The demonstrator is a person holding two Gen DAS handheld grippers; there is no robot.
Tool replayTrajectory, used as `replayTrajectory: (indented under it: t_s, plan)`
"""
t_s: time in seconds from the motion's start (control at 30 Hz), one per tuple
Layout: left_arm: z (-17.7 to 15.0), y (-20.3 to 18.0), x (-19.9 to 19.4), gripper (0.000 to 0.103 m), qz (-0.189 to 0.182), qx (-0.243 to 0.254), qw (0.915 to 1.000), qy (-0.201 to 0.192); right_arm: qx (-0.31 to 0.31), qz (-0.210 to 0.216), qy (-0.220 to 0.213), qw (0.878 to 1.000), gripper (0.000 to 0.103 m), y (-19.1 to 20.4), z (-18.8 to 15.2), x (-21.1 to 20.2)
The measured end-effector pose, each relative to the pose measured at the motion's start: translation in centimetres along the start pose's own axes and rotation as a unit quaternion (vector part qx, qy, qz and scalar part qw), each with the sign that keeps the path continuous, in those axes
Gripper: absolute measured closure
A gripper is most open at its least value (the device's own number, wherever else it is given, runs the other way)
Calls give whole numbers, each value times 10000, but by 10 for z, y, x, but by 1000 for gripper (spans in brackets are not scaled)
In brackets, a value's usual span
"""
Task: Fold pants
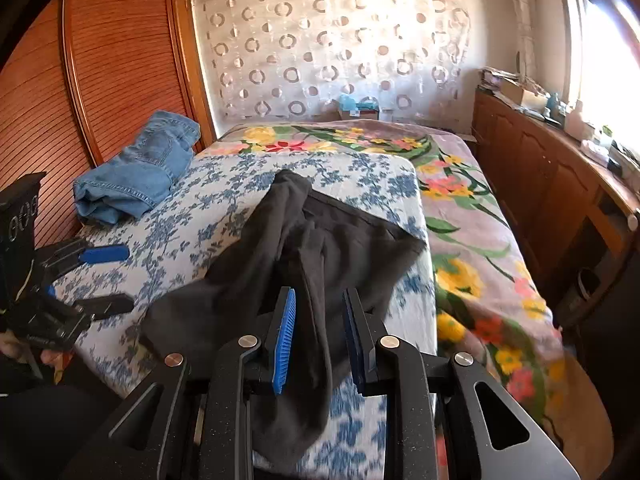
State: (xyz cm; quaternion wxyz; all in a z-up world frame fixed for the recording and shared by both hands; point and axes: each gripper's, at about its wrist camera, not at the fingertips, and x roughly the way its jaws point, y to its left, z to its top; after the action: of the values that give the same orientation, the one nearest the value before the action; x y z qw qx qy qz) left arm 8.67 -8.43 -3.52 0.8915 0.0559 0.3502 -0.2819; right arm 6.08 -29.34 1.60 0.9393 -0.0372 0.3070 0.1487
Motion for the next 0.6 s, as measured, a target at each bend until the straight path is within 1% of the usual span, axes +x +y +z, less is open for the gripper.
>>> replayTrajectory:
  t_s: [0.1, 0.2, 0.33, 0.4, 0.5, 0.6]
  plan:
    - [3, 0, 6, 23, 68, 49, 9999, 63, -82, 35, 70, 9999, 78, 0, 11, 21]
    - [4, 1, 15, 23, 53, 39, 9998, 174, -221, 84, 184, 9996, 78, 5, 22, 45]
    - [-3, 2, 34, 23, 162, 84, 9988, 464, -397, 260, 555, 9973, 78, 13, 33, 81]
    - [-8, 3, 39, 23, 174, 103, 9982, 566, -533, 274, 764, 9953, 78, 15, 35, 99]
    - [-13, 5, 44, 23, 170, 74, 9976, 663, -616, 199, 971, 9932, 78, 14, 43, 117]
    - [-14, 7, 43, 23, 144, 0, 9977, 656, -570, 214, 1126, 9918, 78, 10, 53, 133]
